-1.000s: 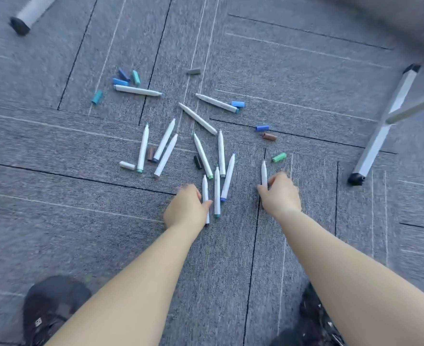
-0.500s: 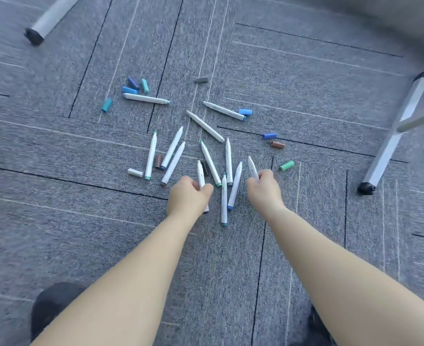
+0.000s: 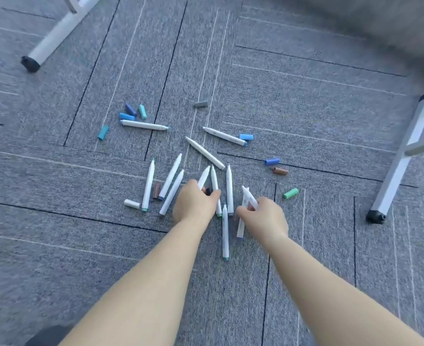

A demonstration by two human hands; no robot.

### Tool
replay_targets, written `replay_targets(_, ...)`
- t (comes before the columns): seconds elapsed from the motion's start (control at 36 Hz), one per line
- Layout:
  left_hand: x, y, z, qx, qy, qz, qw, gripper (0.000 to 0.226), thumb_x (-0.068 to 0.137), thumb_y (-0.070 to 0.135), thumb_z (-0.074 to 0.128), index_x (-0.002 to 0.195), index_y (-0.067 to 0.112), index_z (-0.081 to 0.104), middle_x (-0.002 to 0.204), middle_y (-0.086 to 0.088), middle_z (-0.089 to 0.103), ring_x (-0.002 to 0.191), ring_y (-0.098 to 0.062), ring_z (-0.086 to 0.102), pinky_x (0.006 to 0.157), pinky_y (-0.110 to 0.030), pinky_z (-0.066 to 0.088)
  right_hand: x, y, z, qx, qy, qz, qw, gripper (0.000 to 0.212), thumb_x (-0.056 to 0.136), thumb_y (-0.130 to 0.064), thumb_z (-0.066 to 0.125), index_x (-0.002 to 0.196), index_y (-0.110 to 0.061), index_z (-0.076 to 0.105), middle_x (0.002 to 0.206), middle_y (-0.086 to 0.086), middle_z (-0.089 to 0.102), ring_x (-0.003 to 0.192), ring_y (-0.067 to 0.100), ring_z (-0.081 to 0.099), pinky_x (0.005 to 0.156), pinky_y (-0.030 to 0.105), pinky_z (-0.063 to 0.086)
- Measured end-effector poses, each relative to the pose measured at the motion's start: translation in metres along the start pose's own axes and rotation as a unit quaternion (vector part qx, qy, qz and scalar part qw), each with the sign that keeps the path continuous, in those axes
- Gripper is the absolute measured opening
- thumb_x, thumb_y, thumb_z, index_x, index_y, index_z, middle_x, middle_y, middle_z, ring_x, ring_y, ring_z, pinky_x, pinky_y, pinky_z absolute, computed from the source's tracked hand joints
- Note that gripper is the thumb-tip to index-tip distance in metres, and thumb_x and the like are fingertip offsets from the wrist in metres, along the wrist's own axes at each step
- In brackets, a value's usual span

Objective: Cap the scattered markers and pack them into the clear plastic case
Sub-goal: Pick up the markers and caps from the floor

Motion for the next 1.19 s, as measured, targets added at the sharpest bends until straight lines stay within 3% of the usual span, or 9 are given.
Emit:
replay_targets(0.19,0.011,0.018,0.002,0.028,-0.005,0.020,0.999,0.023,0.084,0.039,0.062,0.088,0.019,0.052,0.085,0.002,0.060,0.067,-0.018,0.055,0.054,-0.026,0.035,0.009,-0.019,-0.021,0.015,0.026,-0.018,0.999,0.020,0.080,-0.037,0.054,0.076,-0.019,0.048,0.068,-0.002,0.055,0.056,0.017,0.047,0.052,0.027,0.034)
replay_targets(0.31,0.015,0.025,0.000,0.042,-0.020,0.028,0.999,0.023,0.083,0.042,0.059,0.086,0.020,0.052,0.085,0.001,0.060,0.066,-0.019,0.055,0.053,-0.026,0.034,0.017,-0.030,-0.023,0.058,0.002,-0.009,0.998,0.020,0.080,-0.036,0.054,0.077,-0.020,0.044,0.067,-0.003,0.050,0.055,0.016,0.043,0.052,0.028,0.031)
replay_targets(0.39,0.017,0.027,-0.004,0.021,-0.027,0.013,0.999,0.026,0.082,0.045,0.057,0.087,0.020,0.052,0.083,0.001,0.060,0.066,-0.019,0.054,0.052,-0.026,0.034,0.022,-0.036,-0.020,0.083,-0.013,-0.018,0.996,0.019,0.081,-0.033,0.055,0.087,-0.018,0.046,0.072,-0.002,0.050,0.057,0.017,0.043,0.052,0.028,0.031)
replay_targets(0.53,0.018,0.024,-0.012,-0.068,-0.030,0.017,0.997,0.021,0.076,0.041,0.059,0.076,0.023,0.048,0.083,-0.001,0.059,0.071,-0.024,0.060,0.064,-0.032,0.048,0.028,-0.045,-0.011,0.154,-0.032,-0.032,0.987,0.026,0.088,-0.029,0.058,0.105,-0.015,0.046,0.088,0.004,0.054,0.067,0.018,0.047,0.056,0.030,0.037)
replay_targets(0.69,0.017,0.010,-0.027,-0.107,-0.035,0.038,0.993,0.021,0.082,0.038,0.056,0.088,0.019,0.051,0.075,0.001,0.058,0.065,-0.021,0.055,0.062,-0.033,0.045,0.024,-0.052,-0.003,0.061,-0.014,-0.037,0.997,0.039,0.085,-0.043,0.065,0.093,-0.014,0.040,0.073,-0.001,0.046,0.061,0.016,0.044,0.052,0.031,0.032)
replay_targets(0.81,0.018,-0.004,-0.040,-0.069,-0.002,0.041,0.997,0.024,0.088,0.040,0.047,0.101,0.020,0.047,0.074,0.004,0.053,0.065,-0.020,0.051,0.058,-0.029,0.036,0.022,-0.054,0.001,-0.024,-0.015,-0.038,0.999,0.032,0.087,-0.041,0.062,0.095,-0.016,0.045,0.075,-0.002,0.051,0.073,0.023,0.055,0.059,0.032,0.040)
replay_targets(0.97,0.019,-0.027,-0.056,-0.027,0.029,0.003,0.999,0.026,0.094,0.035,0.037,0.109,0.015,0.044,0.090,-0.004,0.055,0.078,-0.027,0.052,0.067,-0.034,0.038,0.014,-0.056,-0.001,0.005,-0.004,-0.027,1.000,0.020,0.088,-0.034,0.047,0.093,-0.014,0.046,0.074,0.000,0.053,0.061,0.017,0.049,0.052,0.029,0.033)
replay_targets(1.11,0.018,-0.043,-0.059,-0.001,0.016,0.004,1.000,0.031,0.094,0.034,0.044,0.119,0.015,0.040,0.094,-0.002,0.054,0.078,-0.026,0.054,0.064,-0.033,0.040,0.001,-0.043,0.005,0.049,-0.005,-0.024,0.999,0.019,0.090,-0.032,0.044,0.095,-0.014,0.044,0.076,0.004,0.055,0.059,0.019,0.049,0.056,0.032,0.042)
replay_targets(1.19,0.017,-0.049,-0.058,0.004,0.007,0.015,1.000,0.032,0.092,0.038,0.052,0.113,0.016,0.042,0.094,-0.001,0.056,0.079,-0.025,0.055,0.064,-0.033,0.044,-0.008,-0.033,0.012,0.048,-0.003,-0.021,0.999,0.016,0.091,-0.029,0.045,0.096,-0.014,0.043,0.076,0.004,0.055,0.058,0.020,0.049,0.055,0.032,0.042)
Point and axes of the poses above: each hand's wrist, its own x-axis towards the middle knuckle, its own z-axis out of the palm, y = z × x, the point moved 2 cm from there along x, towards the middle knuckle
